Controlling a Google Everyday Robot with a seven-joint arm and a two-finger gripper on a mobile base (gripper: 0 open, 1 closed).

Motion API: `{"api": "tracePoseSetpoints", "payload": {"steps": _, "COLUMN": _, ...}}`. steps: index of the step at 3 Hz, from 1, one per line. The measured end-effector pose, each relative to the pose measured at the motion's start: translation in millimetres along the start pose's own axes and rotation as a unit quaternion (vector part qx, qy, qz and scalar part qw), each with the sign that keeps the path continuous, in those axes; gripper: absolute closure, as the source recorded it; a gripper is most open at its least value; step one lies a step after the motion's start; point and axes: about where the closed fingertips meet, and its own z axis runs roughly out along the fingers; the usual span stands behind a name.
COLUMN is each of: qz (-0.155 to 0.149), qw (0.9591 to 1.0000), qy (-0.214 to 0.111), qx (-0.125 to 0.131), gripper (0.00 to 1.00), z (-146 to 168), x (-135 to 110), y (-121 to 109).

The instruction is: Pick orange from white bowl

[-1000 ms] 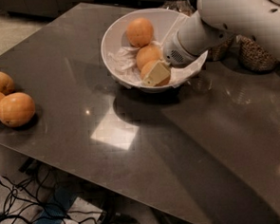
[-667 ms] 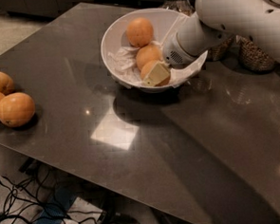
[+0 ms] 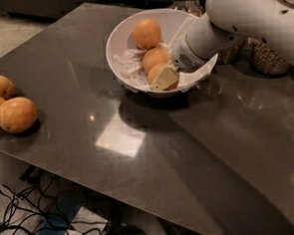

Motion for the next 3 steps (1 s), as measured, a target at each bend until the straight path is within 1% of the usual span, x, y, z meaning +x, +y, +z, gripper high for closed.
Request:
{"api": "tracePoseSetpoints", "payload": {"steps": 1, "qz": -0.006, "qw": 0.9995, "qy": -0.028, "qx": -0.015, "gripper": 0.91, "z": -14.8, "x": -10.2, "y": 1.8}}
{"api": "tracePoseSetpoints", "payload": {"steps": 2, "qz": -0.018, "qw": 0.996, "qy": -0.077, "qx": -0.042, "gripper": 1.0, "z": -44.6, "x": -25.0, "y": -4.1}}
{"api": "tracePoseSetpoints", "payload": {"steps": 3, "qz": -0.063, "qw": 0.9908, "qy": -0.104, "qx": -0.061, "gripper": 1.0, "z": -69.9, "x": -40.5, "y": -14.6}}
